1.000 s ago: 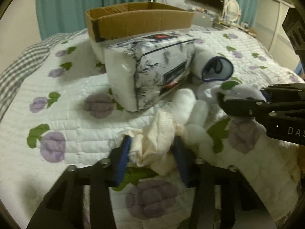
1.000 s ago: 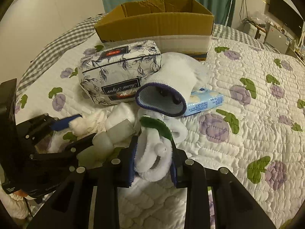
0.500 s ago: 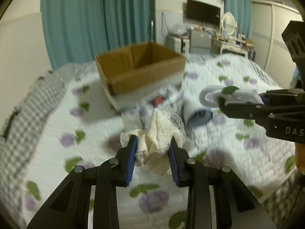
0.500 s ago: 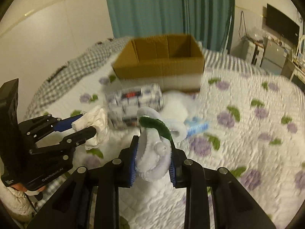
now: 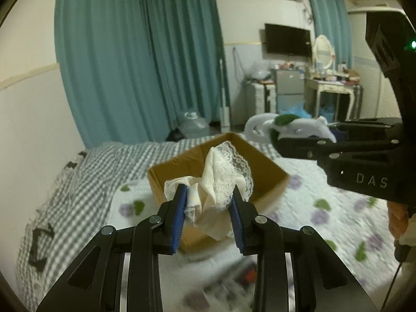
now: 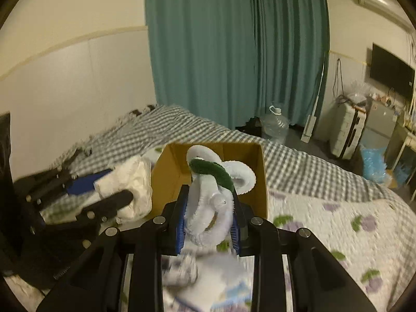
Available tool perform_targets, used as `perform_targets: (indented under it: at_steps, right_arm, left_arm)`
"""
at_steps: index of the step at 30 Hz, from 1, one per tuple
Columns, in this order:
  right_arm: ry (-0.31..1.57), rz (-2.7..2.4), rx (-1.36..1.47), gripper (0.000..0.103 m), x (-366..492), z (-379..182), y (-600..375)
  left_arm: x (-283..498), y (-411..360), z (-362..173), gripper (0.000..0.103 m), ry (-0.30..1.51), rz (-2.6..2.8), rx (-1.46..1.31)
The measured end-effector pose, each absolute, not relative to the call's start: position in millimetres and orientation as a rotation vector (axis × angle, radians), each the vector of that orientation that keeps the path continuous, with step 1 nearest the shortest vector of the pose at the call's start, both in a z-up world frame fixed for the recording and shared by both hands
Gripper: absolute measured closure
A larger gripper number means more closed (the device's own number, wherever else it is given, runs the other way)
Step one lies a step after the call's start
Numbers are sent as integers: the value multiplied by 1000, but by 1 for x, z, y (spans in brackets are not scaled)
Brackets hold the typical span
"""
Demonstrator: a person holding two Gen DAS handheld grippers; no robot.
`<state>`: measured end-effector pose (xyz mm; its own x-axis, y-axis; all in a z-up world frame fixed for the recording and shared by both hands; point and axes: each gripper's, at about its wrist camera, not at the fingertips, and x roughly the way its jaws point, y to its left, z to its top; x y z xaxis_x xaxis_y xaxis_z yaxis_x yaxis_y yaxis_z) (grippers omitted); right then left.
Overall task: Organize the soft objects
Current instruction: 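Carry both held items into the cardboard box and open both tools, then move both tools back to the remaining items on the quilt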
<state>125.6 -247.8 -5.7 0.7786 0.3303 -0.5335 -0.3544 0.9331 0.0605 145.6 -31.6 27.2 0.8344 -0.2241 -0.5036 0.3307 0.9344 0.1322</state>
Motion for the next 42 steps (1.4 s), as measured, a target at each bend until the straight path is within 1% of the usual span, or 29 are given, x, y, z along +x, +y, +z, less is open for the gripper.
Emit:
perform_targets:
  at_steps: [7, 9, 11, 13, 14, 15, 16, 17, 21, 24, 27, 31, 32, 33, 34, 35, 36, 39, 42]
  right_arm:
    - [620, 368, -12, 76, 209, -40, -244]
    - [639, 377, 0, 76, 225, -56, -245]
    - [646, 383, 22, 73, 236, -69, -248]
    - [648, 388, 35, 72, 244, -77, -249]
    - [647, 390, 39, 66, 245, -80, -249]
    - [649, 381, 43, 60, 248, -82, -249]
    - [649, 371, 45, 40, 250, -85, -251]
    - [645, 362, 48, 26, 249, -86, -254]
    - [625, 333, 57, 25, 240, -76, -261]
    - [587, 313, 62, 25, 222, -52, -268]
    - [549, 308, 62, 24, 198, -20, -271]
    - [494, 283, -1, 24, 155, 32, -272]
    - [482, 280, -13, 24, 145, 42, -273]
    - [467, 276, -23, 23, 133, 54, -274]
    - [456, 274, -27, 19, 124, 63, -276]
    - [445, 269, -32, 13, 111, 73, -278]
    - [442, 264, -38, 10, 98, 82, -280]
    - [439, 241, -54, 7, 68, 97, -288]
    - [447, 244, -64, 6, 42, 98, -291]
  left_arm:
    - [222, -37, -13, 71, 595, -263, 193]
    - [231, -41, -24, 69, 600, -255, 209]
    - [239, -44, -36, 68, 601, -259, 222]
    - [244, -43, -42, 48, 616, -255, 219]
    - [245, -43, -44, 30, 612, -243, 215]
    - [244, -44, -43, 24, 601, -225, 214]
    - [242, -43, -42, 23, 580, -205, 210]
    - [242, -41, -41, 23, 577, -199, 205]
    - [238, -32, -30, 23, 583, -175, 176]
    - [223, -26, -10, 23, 557, -158, 172]
    - [194, -18, 24, 23, 466, -125, 162]
    - [149, -3, 84, 23, 353, -105, 104]
    - [139, -1, 96, 22, 334, -104, 94]
    - [131, 1, 107, 13, 319, -100, 89]
    - [118, 4, 119, 8, 298, -94, 82]
    - [109, 6, 127, 6, 281, -87, 75]
    - [102, 8, 133, 6, 269, -76, 71]
    - [80, 9, 145, 6, 257, -55, 78]
    - [62, 6, 141, 6, 284, -68, 92]
